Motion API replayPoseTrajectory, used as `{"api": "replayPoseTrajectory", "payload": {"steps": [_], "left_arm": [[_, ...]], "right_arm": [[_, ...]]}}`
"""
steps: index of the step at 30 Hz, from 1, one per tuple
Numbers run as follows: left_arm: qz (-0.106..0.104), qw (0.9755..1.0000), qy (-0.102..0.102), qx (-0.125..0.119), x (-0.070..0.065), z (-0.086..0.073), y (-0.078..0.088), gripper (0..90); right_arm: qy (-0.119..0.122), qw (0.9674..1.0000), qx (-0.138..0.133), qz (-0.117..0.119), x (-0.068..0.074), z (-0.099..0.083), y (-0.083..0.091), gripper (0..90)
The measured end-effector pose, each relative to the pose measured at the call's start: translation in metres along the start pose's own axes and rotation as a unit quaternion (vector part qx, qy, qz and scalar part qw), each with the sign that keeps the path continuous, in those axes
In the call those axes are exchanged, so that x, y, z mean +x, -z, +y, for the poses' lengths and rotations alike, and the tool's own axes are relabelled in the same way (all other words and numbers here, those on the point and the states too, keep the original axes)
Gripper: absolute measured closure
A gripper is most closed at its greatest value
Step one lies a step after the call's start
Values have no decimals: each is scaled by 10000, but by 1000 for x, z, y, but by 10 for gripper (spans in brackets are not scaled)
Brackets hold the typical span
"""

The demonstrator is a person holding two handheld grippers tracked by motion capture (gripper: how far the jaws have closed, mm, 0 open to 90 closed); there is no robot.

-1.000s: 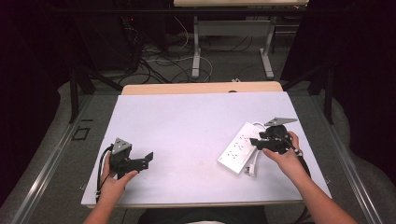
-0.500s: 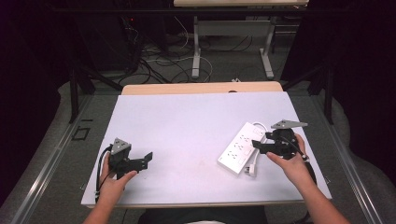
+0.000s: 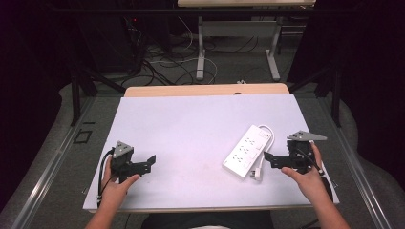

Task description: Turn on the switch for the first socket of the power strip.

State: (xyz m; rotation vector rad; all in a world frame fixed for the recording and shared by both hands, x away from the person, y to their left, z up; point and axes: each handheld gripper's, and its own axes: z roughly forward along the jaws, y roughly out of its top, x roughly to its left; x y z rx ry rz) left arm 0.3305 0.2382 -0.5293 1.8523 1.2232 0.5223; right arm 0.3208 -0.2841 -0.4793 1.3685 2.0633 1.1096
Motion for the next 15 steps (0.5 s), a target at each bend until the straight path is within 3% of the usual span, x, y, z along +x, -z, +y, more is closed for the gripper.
{"api": "replayPoseTrajectory", "payload": {"steps": [9,15], "left_arm": [[70,10000,36,-42,2,0,1,44],[108,9999,92,-80,3,0,1,44]], "right_arm": [[136,9996,-12,-231,-3,-15,5,0],[-77,9992,-60,-396,-18,-30,4,0]]}}
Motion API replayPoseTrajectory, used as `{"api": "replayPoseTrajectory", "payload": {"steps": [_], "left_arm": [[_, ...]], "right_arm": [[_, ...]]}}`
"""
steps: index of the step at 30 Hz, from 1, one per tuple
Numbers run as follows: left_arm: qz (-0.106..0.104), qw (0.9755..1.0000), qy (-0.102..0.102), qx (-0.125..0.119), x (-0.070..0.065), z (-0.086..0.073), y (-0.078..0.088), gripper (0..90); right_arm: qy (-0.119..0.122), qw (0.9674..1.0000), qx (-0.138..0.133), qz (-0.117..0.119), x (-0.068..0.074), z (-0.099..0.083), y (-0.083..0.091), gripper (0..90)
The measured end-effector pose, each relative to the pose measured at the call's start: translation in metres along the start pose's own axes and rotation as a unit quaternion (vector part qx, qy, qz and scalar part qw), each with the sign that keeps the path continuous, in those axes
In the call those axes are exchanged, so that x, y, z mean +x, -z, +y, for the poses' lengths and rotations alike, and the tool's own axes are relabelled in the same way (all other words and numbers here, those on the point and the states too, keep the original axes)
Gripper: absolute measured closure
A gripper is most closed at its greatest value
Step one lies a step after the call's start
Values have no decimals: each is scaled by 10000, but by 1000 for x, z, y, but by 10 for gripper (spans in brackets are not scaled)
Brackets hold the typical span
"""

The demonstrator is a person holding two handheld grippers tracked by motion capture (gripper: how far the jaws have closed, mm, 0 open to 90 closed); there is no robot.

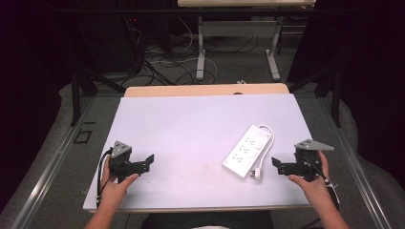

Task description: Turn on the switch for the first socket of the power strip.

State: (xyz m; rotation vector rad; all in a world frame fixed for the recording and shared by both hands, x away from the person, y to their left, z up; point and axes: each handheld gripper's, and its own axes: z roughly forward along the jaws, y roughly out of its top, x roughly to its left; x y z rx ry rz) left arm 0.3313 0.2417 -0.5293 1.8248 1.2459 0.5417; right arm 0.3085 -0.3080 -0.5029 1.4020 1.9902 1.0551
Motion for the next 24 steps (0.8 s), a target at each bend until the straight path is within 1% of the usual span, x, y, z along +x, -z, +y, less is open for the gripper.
{"api": "replayPoseTrajectory", "payload": {"steps": [1,6,7,8,10,12,13,15,17,18,19,20,22,23,24], "left_arm": [[4,10000,-4,5,0,0,0,44],[25,10000,17,5,1,0,-2,44],[30,10000,18,11,2,0,-2,44],[32,10000,35,1,2,0,-2,44],[45,10000,48,7,3,0,-2,44],[52,10000,42,10,4,0,-1,44],[64,10000,52,5,5,0,-1,44],[92,9999,65,1,6,0,-1,44],[103,9999,89,-17,7,0,-2,44],[115,9999,85,-7,8,0,-2,44],[121,9999,87,-8,9,0,-2,44],[127,9999,93,-12,10,0,-2,44],[137,9998,129,-20,11,0,-2,44],[133,9998,154,-4,11,0,-2,44],[135,9998,168,21,12,0,-3,44]], "right_arm": [[-23,10000,0,-15,-3,-2,-1,0],[-315,9993,-92,-194,-18,-13,-1,0],[-364,9988,-150,-292,-20,-15,-2,0],[-403,9986,-139,-329,-22,-16,-2,0],[-411,9979,-184,-463,-26,-19,-3,0],[-436,9975,-180,-529,-29,-21,-5,0],[-447,9970,-174,-609,-32,-23,-7,0],[-457,9971,-141,-598,-33,-24,-9,0],[-472,9967,-109,-658,-36,-27,-13,0],[-503,9968,-37,-616,-37,-28,-14,0],[-520,9967,-10,-620,-39,-29,-15,0],[-587,9961,17,-660,-40,-30,-16,0],[-618,9957,21,-689,-44,-31,-17,0],[-710,9945,-81,-762,-44,-32,-18,0],[-696,9950,22,-722,-46,-32,-17,0]]}}
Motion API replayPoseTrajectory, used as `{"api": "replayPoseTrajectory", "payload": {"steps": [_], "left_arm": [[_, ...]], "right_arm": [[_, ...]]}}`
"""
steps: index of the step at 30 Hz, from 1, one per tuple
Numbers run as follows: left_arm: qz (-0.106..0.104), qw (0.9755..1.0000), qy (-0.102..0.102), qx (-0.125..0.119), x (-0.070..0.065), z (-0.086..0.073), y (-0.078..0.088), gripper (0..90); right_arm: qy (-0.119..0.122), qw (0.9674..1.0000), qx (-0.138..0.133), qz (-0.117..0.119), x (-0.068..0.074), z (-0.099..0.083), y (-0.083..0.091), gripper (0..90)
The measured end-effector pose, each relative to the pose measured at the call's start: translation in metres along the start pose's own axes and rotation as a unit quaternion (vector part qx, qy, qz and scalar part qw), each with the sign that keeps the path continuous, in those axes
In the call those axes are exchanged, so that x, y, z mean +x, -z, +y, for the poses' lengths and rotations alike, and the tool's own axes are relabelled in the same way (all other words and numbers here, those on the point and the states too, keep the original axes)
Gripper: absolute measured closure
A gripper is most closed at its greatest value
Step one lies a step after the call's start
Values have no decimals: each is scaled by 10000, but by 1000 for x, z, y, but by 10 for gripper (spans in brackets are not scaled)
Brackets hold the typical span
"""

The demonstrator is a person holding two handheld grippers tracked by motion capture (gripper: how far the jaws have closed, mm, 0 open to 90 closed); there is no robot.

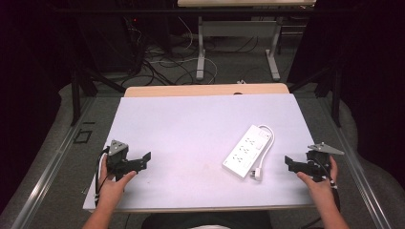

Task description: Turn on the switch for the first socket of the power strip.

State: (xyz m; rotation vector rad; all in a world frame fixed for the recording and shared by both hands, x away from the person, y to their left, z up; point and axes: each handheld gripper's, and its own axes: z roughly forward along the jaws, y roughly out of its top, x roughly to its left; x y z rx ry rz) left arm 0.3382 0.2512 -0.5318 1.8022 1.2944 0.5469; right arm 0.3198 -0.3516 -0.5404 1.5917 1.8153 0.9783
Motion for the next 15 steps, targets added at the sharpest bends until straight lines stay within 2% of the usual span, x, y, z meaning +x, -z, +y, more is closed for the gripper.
{"api": "replayPoseTrajectory", "payload": {"steps": [3,10,15], "left_arm": [[30,10000,-15,-12,2,0,-3,44],[114,9999,13,107,5,1,-9,44],[296,9993,17,221,6,1,-14,44]], "right_arm": [[-101,9999,29,-18,-3,-1,0,0],[-153,9998,81,-79,-5,-4,0,0],[-151,9998,78,-105,-6,-6,2,0]]}}
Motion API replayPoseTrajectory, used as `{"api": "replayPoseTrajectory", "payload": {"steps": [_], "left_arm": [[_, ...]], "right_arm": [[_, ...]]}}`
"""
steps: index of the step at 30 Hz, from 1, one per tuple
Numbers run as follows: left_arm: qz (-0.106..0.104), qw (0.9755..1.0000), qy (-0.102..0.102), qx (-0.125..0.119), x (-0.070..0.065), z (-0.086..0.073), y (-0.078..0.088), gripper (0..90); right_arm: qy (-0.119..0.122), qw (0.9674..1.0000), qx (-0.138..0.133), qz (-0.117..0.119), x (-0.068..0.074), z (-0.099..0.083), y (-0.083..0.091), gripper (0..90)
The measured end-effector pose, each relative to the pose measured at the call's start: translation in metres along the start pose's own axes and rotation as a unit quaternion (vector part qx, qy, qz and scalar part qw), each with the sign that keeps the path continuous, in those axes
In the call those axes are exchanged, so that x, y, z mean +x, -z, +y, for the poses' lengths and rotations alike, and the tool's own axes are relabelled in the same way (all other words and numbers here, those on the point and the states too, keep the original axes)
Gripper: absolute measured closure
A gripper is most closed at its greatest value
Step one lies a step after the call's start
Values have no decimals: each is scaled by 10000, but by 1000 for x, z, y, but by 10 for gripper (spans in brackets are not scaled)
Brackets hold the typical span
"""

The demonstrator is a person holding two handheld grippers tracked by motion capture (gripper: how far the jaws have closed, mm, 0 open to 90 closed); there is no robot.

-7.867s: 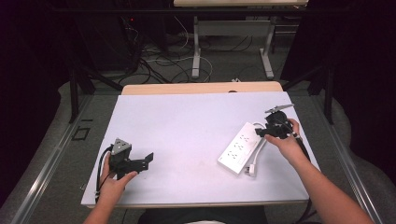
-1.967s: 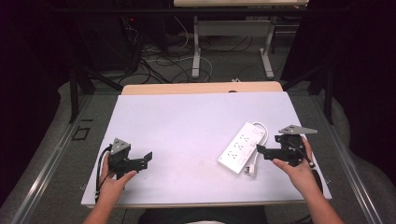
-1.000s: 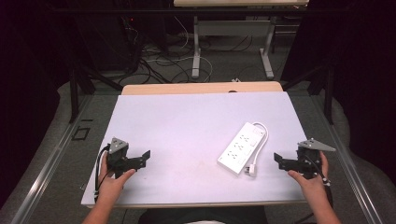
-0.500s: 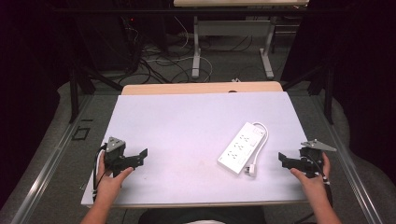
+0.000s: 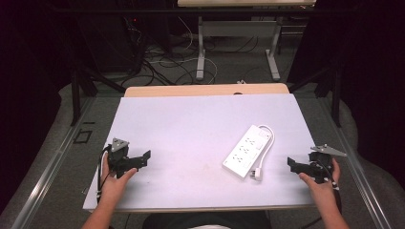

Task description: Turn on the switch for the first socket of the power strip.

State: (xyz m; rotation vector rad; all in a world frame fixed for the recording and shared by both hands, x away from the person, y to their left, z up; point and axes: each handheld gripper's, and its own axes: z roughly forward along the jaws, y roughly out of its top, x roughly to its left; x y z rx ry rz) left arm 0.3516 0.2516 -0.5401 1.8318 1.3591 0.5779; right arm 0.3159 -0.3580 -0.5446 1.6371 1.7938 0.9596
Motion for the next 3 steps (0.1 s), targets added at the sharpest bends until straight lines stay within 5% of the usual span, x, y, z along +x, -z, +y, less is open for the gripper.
{"api": "replayPoseTrajectory", "payload": {"steps": [3], "left_arm": [[106,9999,22,59,1,0,-5,44]], "right_arm": [[-2,10000,-14,3,0,-1,1,0]]}}
